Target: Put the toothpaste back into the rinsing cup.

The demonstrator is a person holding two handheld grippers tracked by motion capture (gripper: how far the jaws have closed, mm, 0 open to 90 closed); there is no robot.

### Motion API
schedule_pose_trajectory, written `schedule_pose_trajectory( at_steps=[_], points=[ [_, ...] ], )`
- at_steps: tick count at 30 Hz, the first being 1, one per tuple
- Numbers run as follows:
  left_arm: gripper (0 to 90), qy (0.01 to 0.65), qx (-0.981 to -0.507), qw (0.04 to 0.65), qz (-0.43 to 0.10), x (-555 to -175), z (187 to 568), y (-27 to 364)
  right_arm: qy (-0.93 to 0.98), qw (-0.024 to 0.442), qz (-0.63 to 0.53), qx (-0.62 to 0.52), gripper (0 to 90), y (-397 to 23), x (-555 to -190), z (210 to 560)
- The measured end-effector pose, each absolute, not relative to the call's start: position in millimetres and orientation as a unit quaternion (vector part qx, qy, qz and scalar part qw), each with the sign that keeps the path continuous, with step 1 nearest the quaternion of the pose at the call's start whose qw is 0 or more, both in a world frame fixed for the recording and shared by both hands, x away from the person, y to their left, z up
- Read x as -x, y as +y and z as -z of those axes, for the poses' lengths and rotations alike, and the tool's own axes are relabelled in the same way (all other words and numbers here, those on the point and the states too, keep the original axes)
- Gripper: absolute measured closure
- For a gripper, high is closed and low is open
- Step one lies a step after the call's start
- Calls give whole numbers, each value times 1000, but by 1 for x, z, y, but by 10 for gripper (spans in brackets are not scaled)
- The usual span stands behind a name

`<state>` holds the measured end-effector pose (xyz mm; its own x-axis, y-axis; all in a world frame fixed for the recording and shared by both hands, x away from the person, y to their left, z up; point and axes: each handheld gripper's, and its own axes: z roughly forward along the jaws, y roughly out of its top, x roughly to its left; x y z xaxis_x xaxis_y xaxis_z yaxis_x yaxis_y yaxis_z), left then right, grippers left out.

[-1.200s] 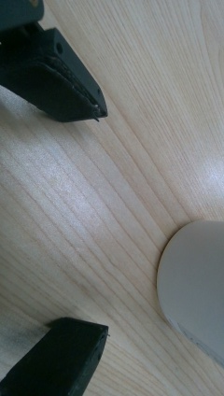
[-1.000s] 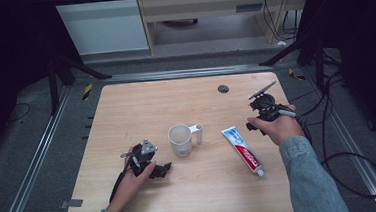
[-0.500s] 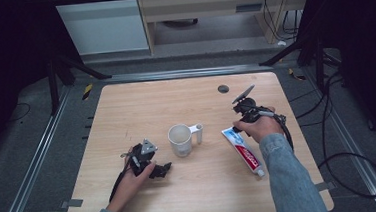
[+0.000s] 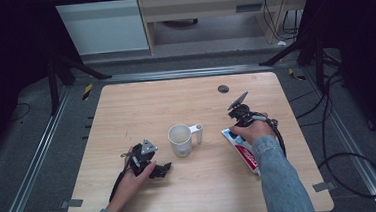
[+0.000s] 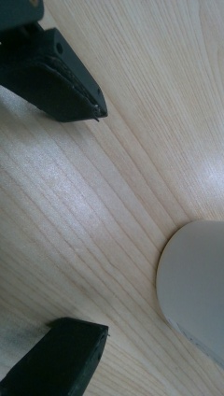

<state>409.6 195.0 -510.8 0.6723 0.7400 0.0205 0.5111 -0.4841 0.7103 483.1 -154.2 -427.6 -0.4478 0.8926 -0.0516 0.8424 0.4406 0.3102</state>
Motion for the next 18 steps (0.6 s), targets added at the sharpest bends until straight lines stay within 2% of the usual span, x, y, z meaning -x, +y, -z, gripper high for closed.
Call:
schedule_pose_trajectory(
  at_steps=[9, 18],
  points=[
    [0, 370, -846, 348, -165, -410, 511, 195, 843, 76, -106, -521, 386, -150, -484, 445],
    [0, 370, -845, 348, -165, -410, 511, 195, 845, 57, -96, -523, 397, -147, -485, 455]
  ],
)
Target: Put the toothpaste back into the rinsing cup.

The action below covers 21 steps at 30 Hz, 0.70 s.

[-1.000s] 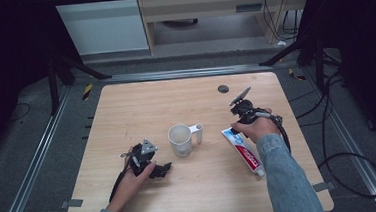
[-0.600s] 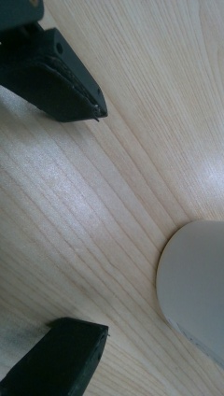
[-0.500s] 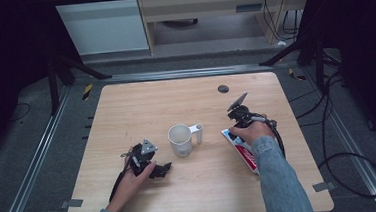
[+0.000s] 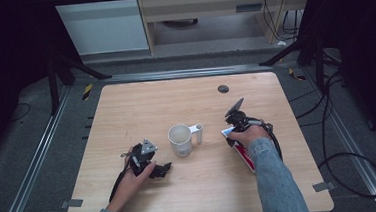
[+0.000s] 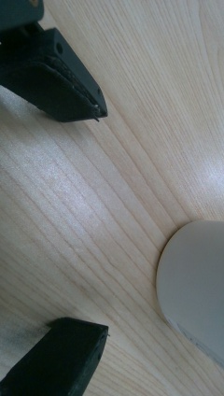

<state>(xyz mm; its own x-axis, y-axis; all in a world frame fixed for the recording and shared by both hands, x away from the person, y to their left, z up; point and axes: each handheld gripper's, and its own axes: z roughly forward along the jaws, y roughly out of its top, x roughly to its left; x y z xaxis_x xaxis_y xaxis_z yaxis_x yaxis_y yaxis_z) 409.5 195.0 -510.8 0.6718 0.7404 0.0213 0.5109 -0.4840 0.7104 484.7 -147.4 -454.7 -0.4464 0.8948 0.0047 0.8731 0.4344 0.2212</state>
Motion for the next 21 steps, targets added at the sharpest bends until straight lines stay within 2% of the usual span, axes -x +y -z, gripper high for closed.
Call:
schedule_pose_trajectory(
  at_steps=[21],
  points=[
    [0, 369, -846, 348, -164, -410, 511, 195, 844, 42, -74, -530, 432, -151, -493, 466]
  ],
)
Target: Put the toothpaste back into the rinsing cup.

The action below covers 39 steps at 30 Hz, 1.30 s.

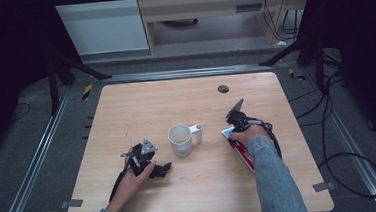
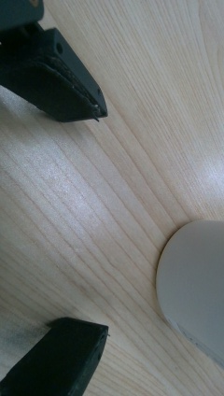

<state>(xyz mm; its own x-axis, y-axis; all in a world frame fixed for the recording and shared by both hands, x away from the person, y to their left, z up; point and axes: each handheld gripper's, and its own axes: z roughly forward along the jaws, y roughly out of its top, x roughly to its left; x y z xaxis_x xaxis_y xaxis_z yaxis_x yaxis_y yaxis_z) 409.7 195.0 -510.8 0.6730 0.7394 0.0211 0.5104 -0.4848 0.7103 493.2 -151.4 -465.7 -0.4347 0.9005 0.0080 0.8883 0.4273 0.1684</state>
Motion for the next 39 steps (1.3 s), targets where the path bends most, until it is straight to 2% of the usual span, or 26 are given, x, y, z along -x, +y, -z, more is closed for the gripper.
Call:
schedule_pose_trajectory(
  at_steps=[20, 34, 39],
  points=[
    [0, 370, -846, 349, -164, -410, 511, 195, 845, 35, -67, -530, 454, -151, -496, 469],
    [0, 370, -845, 349, -163, -410, 511, 195, 846, 30, -70, -528, 677, -154, -494, 460],
    [0, 370, -846, 349, -163, -410, 511, 195, 847, 27, -75, -525, 711, -156, -494, 458]
  ],
)
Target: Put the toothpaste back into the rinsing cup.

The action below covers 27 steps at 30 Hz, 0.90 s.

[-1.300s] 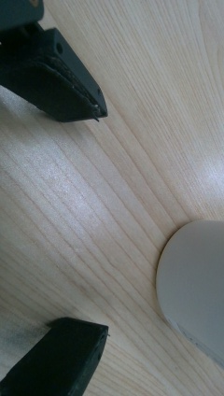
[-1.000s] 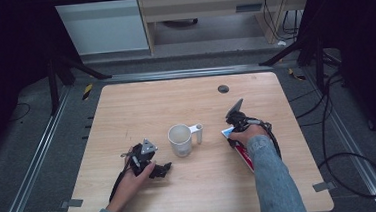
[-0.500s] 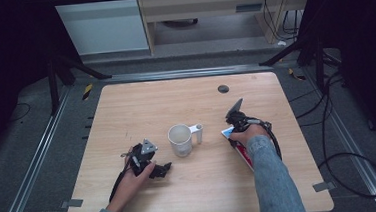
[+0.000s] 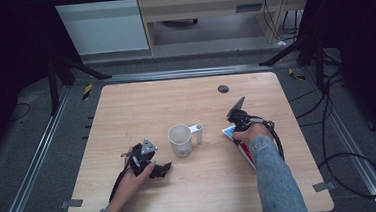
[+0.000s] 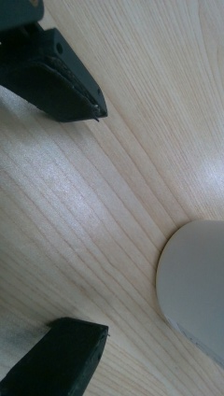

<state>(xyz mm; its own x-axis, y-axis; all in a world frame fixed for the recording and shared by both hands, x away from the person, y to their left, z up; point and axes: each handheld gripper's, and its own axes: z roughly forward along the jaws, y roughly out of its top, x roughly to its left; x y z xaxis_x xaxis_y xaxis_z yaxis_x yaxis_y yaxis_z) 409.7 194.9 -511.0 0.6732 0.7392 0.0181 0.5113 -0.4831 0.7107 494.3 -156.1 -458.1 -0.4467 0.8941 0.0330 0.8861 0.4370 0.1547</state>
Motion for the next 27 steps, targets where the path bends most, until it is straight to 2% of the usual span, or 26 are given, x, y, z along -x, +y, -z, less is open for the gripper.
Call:
schedule_pose_trajectory(
  at_steps=[27],
  points=[
    [0, 368, -846, 348, -165, -410, 511, 195, 858, 31, -55, -510, 741, -154, -490, 443]
  ],
)
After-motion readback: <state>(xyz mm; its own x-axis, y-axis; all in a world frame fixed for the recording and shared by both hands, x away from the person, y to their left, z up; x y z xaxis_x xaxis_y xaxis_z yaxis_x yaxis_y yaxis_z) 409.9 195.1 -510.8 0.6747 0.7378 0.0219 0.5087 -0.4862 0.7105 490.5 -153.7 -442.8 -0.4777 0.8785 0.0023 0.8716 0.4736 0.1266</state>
